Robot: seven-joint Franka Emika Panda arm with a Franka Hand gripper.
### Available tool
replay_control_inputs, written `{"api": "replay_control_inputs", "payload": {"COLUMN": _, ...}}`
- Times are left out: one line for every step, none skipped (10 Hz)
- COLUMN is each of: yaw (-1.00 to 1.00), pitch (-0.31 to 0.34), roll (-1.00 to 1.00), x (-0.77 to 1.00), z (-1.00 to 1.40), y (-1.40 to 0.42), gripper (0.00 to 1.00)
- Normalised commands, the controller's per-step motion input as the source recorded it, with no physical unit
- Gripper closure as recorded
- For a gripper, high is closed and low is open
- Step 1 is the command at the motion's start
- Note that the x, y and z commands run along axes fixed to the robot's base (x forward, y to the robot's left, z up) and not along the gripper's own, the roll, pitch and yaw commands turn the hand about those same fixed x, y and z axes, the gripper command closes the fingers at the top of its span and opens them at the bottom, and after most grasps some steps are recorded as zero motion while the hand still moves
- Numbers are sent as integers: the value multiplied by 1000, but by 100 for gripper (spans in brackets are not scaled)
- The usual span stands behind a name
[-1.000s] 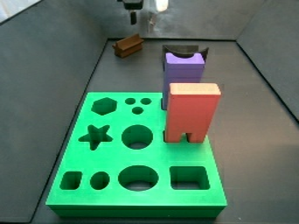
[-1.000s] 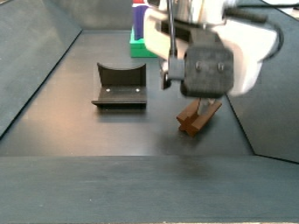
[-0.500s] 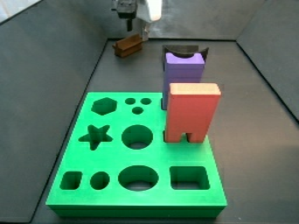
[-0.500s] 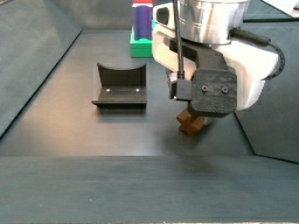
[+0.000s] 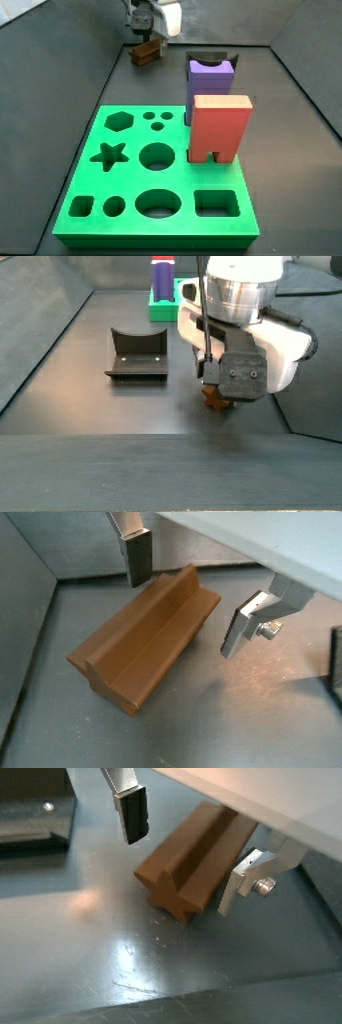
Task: Pick up the star object. Move up. Place the star object on the fixture. Regrasp the star object. Move to above the board. Insert the star object.
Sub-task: Pick up the star object.
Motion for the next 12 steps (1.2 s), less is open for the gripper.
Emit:
{"api": "replay_control_inputs", "payload": {"yaw": -40, "pitch": -93, "roll": 0, "x": -37, "z": -254, "y": 100, "gripper": 0}}
{"api": "replay_control_inputs", "payload": {"yaw": 0, "pitch": 0, "roll": 0, "x": 0, "z": 0, "y": 0, "gripper": 0}}
{"api": "replay_control_inputs", "payload": {"yaw": 0, "pitch": 0, "roll": 0, "x": 0, "z": 0, "y": 0, "gripper": 100}}
{"api": "replay_control_inputs", "payload": {"yaw": 0, "pitch": 0, "roll": 0, "x": 0, "z": 0, "y": 0, "gripper": 100}}
{"api": "replay_control_inputs", "payload": {"yaw": 0, "pitch": 0, "roll": 0, "x": 0, "z": 0, "y": 0, "gripper": 100}}
{"api": "replay_control_inputs", "payload": {"yaw": 0, "pitch": 0, "roll": 0, "x": 0, "z": 0, "y": 0, "gripper": 100}}
{"api": "replay_control_inputs", "payload": {"yaw": 0, "pitch": 0, "roll": 0, "x": 0, "z": 0, "y": 0, "gripper": 100}}
{"api": "replay_control_inputs", "payload": {"yaw": 0, "pitch": 0, "roll": 0, "x": 0, "z": 0, "y": 0, "gripper": 100}}
{"api": "replay_control_inputs", "payload": {"yaw": 0, "pitch": 0, "roll": 0, "x": 0, "z": 0, "y": 0, "gripper": 100}}
{"api": "replay_control_inputs", "payload": {"yaw": 0, "pitch": 0, "roll": 0, "x": 0, "z": 0, "y": 0, "gripper": 100}}
{"api": "replay_control_inputs", "payload": {"yaw": 0, "pitch": 0, "roll": 0, "x": 0, "z": 0, "y": 0, "gripper": 100}}
{"api": "replay_control_inputs", "payload": {"yaw": 0, "pitch": 0, "roll": 0, "x": 0, "z": 0, "y": 0, "gripper": 100}}
